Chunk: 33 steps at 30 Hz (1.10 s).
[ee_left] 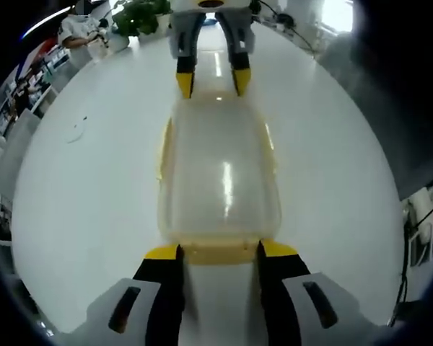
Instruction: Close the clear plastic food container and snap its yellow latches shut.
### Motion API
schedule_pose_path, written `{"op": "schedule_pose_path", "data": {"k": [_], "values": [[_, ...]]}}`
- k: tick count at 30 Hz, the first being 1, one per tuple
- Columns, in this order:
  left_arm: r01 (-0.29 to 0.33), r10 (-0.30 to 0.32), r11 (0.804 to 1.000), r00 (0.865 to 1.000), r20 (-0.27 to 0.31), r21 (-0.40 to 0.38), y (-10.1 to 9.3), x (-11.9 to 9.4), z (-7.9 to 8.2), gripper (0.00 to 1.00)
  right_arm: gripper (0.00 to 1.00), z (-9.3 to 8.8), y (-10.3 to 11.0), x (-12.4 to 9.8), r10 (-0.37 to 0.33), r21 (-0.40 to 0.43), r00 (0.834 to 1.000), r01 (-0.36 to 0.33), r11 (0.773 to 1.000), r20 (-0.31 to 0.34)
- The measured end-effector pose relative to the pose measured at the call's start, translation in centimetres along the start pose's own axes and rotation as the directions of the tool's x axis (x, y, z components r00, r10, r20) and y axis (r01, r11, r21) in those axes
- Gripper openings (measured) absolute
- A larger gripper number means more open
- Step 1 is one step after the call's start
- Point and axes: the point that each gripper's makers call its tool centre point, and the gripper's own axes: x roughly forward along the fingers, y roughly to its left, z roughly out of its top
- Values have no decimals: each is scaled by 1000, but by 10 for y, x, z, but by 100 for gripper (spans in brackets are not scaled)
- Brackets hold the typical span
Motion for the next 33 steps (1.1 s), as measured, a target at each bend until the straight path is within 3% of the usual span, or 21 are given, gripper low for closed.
{"op": "schedule_pose_path", "data": {"k": [9, 13, 21, 33], "values": [[-12, 13, 999, 1000, 19, -47, 5, -1, -2, 36, 36, 2, -4, 0, -6, -5, 1000, 6, 1000, -27], [-29, 26, 997, 999, -38, -67, 4, -5, -5, 35, 36, 8, -7, -3, -9, -7, 1000, 9, 1000, -11], [-62, 59, 992, 998, -32, -113, 1, -27, 8, 35, 36, 10, -7, -19, 6, -26, 1000, -7, 1000, -18], [-94, 91, 989, 995, -31, -111, -5, -71, 28, 35, 36, 29, 0, -68, -12, -55, 998, 15, 998, 55]]}}
